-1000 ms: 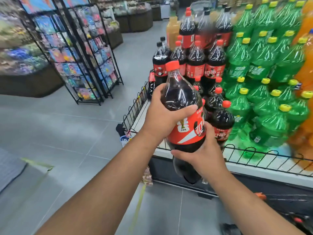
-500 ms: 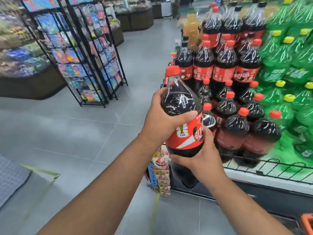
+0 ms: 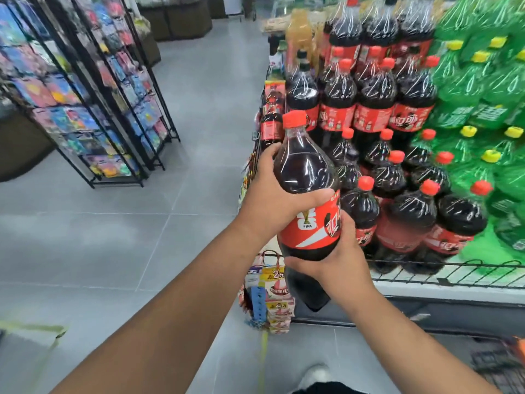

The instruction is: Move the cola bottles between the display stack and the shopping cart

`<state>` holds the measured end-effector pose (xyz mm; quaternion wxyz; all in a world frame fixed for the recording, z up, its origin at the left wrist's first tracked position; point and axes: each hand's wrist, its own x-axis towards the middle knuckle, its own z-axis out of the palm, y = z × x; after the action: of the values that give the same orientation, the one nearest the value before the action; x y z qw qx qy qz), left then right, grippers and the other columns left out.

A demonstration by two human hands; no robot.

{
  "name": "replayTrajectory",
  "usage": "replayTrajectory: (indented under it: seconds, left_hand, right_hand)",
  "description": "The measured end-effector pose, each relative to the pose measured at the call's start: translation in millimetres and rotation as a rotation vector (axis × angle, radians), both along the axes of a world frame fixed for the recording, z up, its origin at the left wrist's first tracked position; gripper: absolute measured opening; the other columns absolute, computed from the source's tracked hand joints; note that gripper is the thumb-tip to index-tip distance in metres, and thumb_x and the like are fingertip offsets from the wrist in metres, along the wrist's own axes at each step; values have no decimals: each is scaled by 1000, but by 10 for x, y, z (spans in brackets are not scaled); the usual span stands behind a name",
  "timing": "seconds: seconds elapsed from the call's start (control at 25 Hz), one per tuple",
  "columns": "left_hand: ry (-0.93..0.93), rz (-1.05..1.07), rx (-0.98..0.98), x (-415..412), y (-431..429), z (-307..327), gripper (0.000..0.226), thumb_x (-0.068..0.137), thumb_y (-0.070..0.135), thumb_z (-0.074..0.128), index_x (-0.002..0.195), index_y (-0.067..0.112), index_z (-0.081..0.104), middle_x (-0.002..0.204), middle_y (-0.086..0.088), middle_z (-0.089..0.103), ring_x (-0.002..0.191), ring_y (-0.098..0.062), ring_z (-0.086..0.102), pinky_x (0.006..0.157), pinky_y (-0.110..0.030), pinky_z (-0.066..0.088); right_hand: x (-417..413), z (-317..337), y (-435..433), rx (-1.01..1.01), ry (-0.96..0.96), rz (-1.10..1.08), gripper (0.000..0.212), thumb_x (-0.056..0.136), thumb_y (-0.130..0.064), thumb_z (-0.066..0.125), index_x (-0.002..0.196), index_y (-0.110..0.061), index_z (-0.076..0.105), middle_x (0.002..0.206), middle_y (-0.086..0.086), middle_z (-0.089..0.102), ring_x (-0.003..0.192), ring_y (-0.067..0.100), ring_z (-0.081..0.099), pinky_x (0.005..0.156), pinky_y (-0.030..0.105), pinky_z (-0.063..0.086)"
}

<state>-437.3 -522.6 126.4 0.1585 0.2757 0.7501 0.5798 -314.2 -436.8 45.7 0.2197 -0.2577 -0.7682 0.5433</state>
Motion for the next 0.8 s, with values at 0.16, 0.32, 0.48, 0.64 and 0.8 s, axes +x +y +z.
replayTrajectory:
  seconds: [0.16, 0.32, 0.48, 0.64, 0.8]
  left_hand:
    - [13, -12, -52, -396, 140, -44, 108, 42, 53, 92, 132, 53, 33, 133, 16, 61, 118, -8, 63, 102, -40, 55]
    - [36, -24, -106, -769, 313, -51, 112, 35, 59, 89, 131, 53, 32, 132, 18, 59, 118, -10, 63, 102, -41, 55]
    - [21, -52, -156, -1180, 529, -121, 125, 33, 57, 91, 141, 48, 30, 136, 14, 59, 120, -12, 64, 103, -42, 55]
    - [38, -68, -160, -1442, 696, -243, 115, 37, 49, 95, 133, 53, 31, 131, 16, 61, 118, -8, 64, 103, -40, 55]
    - [71, -119, -171, -1678, 832, -394, 108, 39, 51, 91, 130, 52, 33, 132, 16, 60, 120, -7, 61, 104, -39, 54]
  right_hand:
    - [-384, -106, 135, 19, -11, -34, 112, 45, -34, 98, 132, -46, 28, 111, -29, 52, 100, -14, 53, 85, 12, 44]
    - [-817, -206, 281, 36, 6, -55, 107, 44, -36, 98, 125, -46, 28, 107, -29, 51, 98, -4, 53, 83, 16, 42]
    - [-1182, -286, 511, 28, -16, -49, 109, 43, -38, 98, 130, -42, 32, 114, -23, 56, 101, -4, 56, 82, 8, 41]
    - [-1439, -389, 690, -10, -22, -55, 111, 45, -32, 98, 133, -42, 30, 115, -28, 54, 103, -12, 55, 82, 3, 42]
    - [-1683, -498, 764, -10, -53, -116, 111, 44, -33, 98, 133, -42, 32, 117, -23, 58, 106, -3, 59, 85, 17, 48]
